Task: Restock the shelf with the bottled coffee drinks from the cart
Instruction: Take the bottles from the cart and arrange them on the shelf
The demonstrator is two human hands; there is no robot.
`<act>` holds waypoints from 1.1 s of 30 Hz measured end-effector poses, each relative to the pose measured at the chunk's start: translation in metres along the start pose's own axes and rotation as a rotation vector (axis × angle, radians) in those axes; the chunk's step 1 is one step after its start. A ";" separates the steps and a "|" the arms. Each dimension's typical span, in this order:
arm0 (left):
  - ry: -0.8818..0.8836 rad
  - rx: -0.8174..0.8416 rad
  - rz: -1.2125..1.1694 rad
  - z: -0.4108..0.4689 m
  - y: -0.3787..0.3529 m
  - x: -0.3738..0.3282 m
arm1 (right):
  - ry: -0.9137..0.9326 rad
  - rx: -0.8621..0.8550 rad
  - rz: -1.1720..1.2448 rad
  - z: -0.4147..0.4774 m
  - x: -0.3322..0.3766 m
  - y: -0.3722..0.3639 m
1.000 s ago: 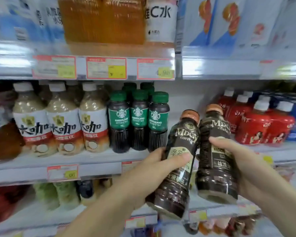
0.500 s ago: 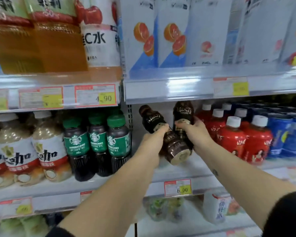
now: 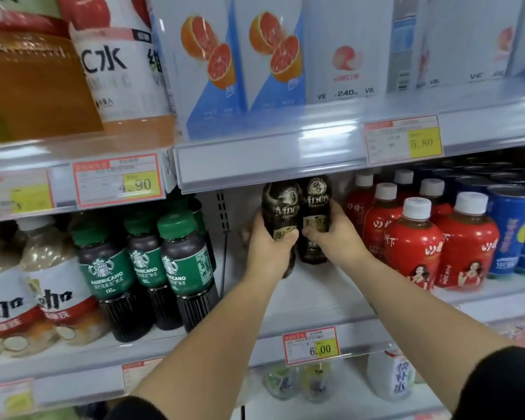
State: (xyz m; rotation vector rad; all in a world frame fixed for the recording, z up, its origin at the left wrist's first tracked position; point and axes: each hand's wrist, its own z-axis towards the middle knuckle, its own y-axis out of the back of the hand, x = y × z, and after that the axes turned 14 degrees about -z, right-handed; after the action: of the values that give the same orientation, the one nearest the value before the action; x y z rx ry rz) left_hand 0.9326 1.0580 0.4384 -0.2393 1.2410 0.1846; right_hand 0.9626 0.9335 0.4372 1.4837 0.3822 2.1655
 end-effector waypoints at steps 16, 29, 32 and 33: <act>0.057 -0.118 0.025 0.064 -0.027 0.052 | -0.112 0.070 -0.369 0.055 -0.021 -0.026; 0.030 -0.362 0.178 0.116 -0.028 0.064 | -0.138 0.017 -0.169 0.095 -0.035 -0.058; -0.010 -0.360 0.180 0.118 -0.029 0.071 | -0.165 -0.039 -0.186 0.097 -0.043 -0.064; -0.019 -0.345 0.184 0.118 -0.029 0.073 | -0.173 -0.058 -0.199 0.098 -0.046 -0.065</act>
State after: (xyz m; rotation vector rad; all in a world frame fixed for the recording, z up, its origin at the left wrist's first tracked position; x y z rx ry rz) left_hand 1.0710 1.0644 0.4077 -0.4204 1.2077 0.5614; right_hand 1.0820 0.9603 0.4059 1.5186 0.3854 1.8643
